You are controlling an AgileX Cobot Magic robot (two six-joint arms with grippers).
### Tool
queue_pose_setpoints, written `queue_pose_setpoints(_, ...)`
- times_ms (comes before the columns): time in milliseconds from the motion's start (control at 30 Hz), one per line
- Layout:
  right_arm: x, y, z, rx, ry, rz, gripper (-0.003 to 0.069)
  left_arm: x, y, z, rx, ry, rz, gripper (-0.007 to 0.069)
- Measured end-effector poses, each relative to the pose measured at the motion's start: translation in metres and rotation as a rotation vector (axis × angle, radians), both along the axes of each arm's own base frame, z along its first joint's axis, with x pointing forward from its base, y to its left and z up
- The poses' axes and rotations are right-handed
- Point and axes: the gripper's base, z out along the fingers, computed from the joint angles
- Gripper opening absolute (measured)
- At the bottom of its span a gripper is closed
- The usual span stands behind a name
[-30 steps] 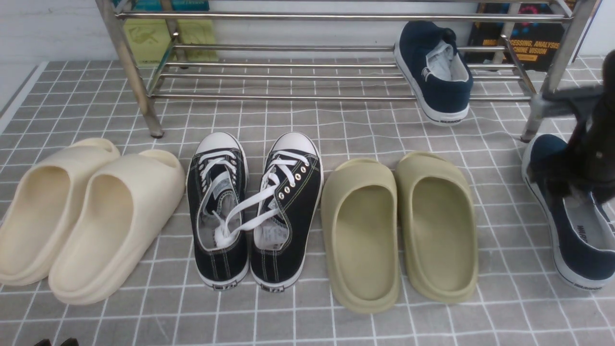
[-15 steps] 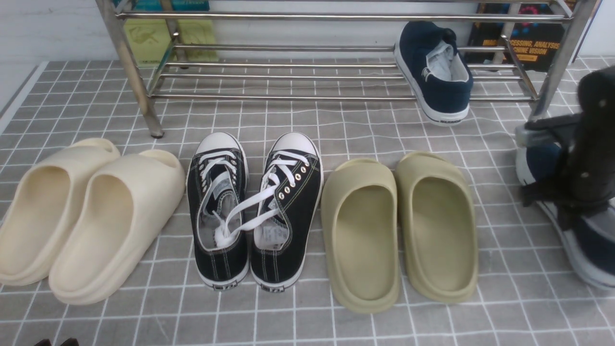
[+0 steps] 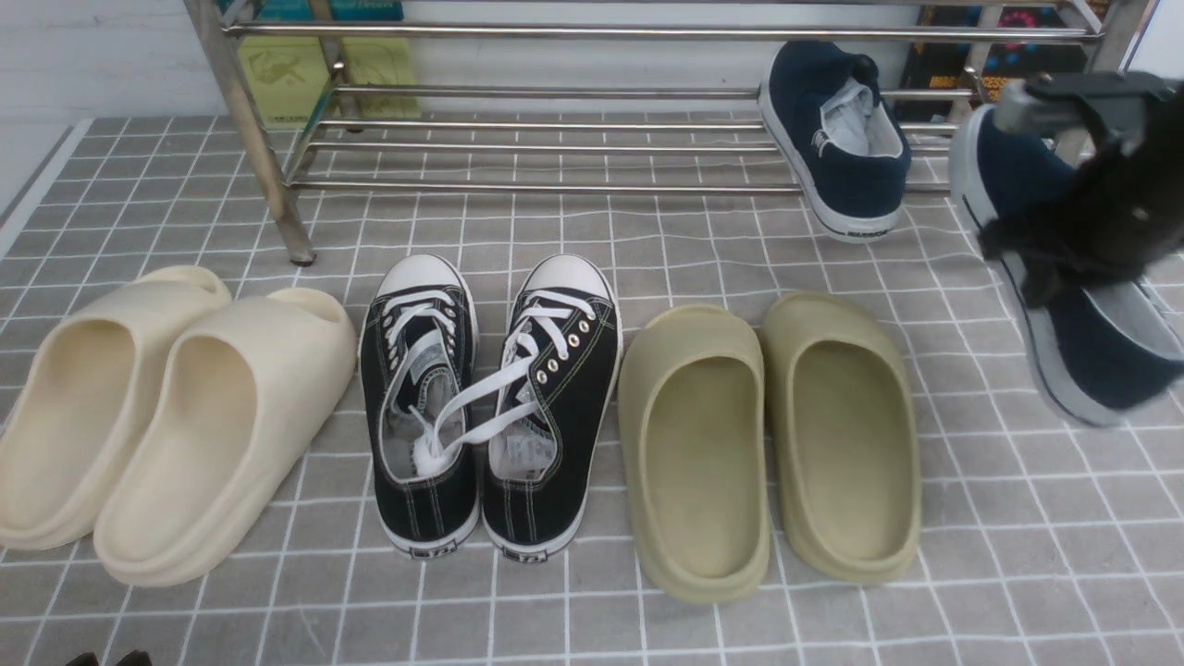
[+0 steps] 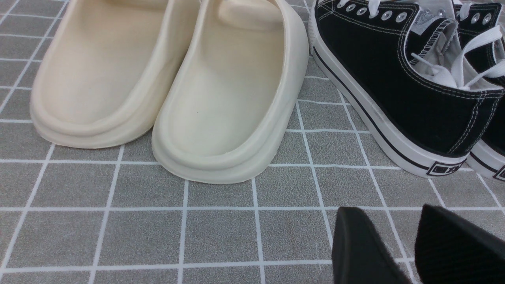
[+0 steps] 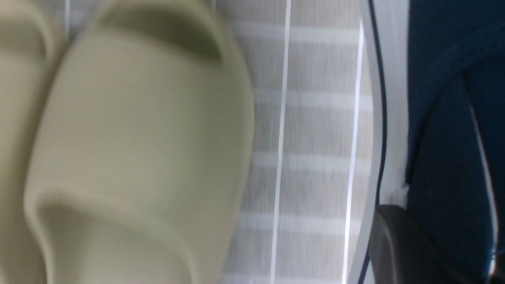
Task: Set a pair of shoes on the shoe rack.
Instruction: Use the right arm to put a shoe into the shoe rack
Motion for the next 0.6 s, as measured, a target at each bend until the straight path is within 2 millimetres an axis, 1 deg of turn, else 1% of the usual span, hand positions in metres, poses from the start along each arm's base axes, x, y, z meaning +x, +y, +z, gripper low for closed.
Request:
queue_pose_setpoints(33, 0.002, 0.0, 0.0, 0.0, -0.003, 0.0, 0.0031, 0.0, 0.0, 0.0, 0.0, 0.0, 0.0, 0.0238)
queue_pose_setpoints(133, 0.032, 0.004, 0.01, 0.011, -0.057, 0.001, 0.0031, 0.0, 0.0, 0.0, 0.0, 0.0, 0.0, 0.0238)
queue_pose_setpoints(200, 0.048, 0.005, 0.021, 0.009, -0.114, 0.003, 0.0031, 0.0, 0.0, 0.0, 0.0, 0.0, 0.0, 0.0238)
queue_pose_setpoints(233, 0.054, 0.005, 0.022, 0.008, -0.108, 0.005, 0.0031, 0.0, 0.0, 0.0, 0.0, 0.0, 0.0, 0.0238)
queue_pose_setpoints(267, 0.055, 0.005, 0.019, 0.007, -0.1, 0.005, 0.0031, 0.0, 0.0, 0.0, 0.0, 0.0, 0.0, 0.0238)
queue_pose_setpoints(300, 0.062, 0.006, 0.019, 0.007, -0.105, 0.006, 0.0031, 0.0, 0.0, 0.0, 0.0, 0.0, 0.0, 0.0238)
queue_pose_setpoints(333, 0.073, 0.006, 0.017, 0.0, -0.122, 0.007, 0.0031, 0.0, 0.0, 0.0, 0.0, 0.0, 0.0, 0.0238)
queue_pose_setpoints(467, 0.094, 0.006, 0.008, -0.034, -0.136, 0.01, 0.0031, 0.0, 0.0, 0.0, 0.0, 0.0, 0.0, 0.0238)
queue_pose_setpoints(500, 0.095, 0.006, 0.008, -0.035, -0.139, 0.01, 0.0031, 0.0, 0.0, 0.0, 0.0, 0.0, 0.0, 0.0238)
queue_pose_setpoints(567, 0.106, 0.006, 0.004, -0.046, -0.159, 0.01, 0.0031, 0.0, 0.0, 0.0, 0.0, 0.0, 0.0, 0.0238)
queue_pose_setpoints(600, 0.107, 0.006, 0.002, -0.047, -0.157, 0.011, 0.0031, 0.0, 0.0, 0.0, 0.0, 0.0, 0.0, 0.0238)
